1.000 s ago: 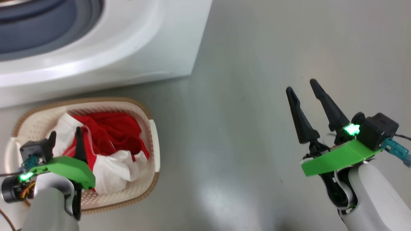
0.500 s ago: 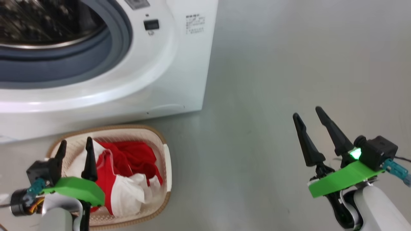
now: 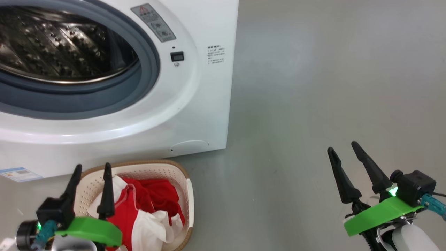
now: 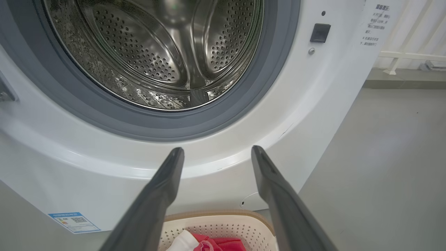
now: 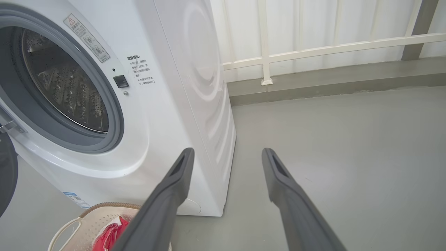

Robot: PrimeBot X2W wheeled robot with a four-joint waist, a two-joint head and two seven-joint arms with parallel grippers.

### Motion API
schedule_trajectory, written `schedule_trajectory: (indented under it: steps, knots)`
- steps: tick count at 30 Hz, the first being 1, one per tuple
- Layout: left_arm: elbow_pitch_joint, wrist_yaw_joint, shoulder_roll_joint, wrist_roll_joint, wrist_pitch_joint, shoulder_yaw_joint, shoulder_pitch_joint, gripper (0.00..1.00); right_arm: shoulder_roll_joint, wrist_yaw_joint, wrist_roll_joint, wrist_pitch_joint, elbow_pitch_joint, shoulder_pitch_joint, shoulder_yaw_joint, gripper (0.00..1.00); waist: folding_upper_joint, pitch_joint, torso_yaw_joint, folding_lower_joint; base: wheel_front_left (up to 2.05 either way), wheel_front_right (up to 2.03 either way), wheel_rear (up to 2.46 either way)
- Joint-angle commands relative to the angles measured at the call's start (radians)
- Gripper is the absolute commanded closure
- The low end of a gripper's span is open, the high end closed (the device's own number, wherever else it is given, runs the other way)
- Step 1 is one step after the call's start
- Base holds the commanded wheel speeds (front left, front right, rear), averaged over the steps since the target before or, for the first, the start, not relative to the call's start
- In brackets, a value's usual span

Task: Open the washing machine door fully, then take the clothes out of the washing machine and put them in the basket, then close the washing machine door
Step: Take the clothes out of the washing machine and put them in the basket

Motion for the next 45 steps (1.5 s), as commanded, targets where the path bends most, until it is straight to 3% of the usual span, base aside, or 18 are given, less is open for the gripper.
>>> schedule_trajectory:
  steps: [1,11,27,45]
  knots:
    - [-0.041,-0.005,0.013,-0.004,-0.005,0.021,0.022,0.0,-0.013,0.006,-0.005,-0.006,-0.02,0.017,0.01,0.0,0.0,-0.032,0.006,0.0,0.0,0.0,0.0]
    - [-0.173,-0.006,0.011,-0.023,-0.005,-0.003,0.163,0.0,-0.016,0.006,-0.006,-0.006,-0.02,0.097,-0.007,0.0,0.0,-0.114,0.01,0.0,0.0,0.0,0.0]
    - [-0.289,0.03,0.011,-0.066,-0.005,-0.014,0.331,0.0,-0.016,0.006,-0.013,-0.006,-0.023,0.197,-0.034,0.0,0.0,-0.208,0.016,0.0,0.0,0.0,0.0]
    - [-0.327,0.056,0.011,-0.077,-0.005,-0.01,0.359,0.0,-0.02,0.006,-0.018,-0.006,-0.032,0.214,-0.044,0.0,0.0,-0.214,0.019,0.0,0.0,0.0,0.0]
